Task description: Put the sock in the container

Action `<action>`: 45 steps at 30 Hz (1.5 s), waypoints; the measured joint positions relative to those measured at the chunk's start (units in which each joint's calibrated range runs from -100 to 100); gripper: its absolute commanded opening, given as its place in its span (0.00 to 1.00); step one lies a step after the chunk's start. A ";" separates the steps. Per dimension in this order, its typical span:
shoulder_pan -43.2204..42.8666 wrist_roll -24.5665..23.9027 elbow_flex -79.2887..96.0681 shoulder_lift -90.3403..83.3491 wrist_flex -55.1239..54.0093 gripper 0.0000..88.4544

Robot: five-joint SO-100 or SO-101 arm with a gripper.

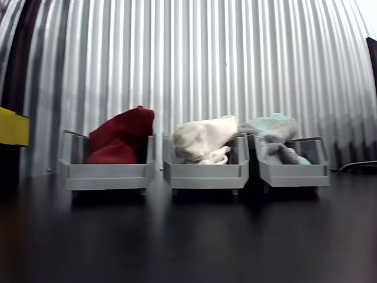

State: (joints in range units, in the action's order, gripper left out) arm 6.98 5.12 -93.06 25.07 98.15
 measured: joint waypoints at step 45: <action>-3.60 0.00 168.65 -114.78 -54.58 0.01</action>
State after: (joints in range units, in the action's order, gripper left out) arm 3.39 5.12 75.59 -89.70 43.57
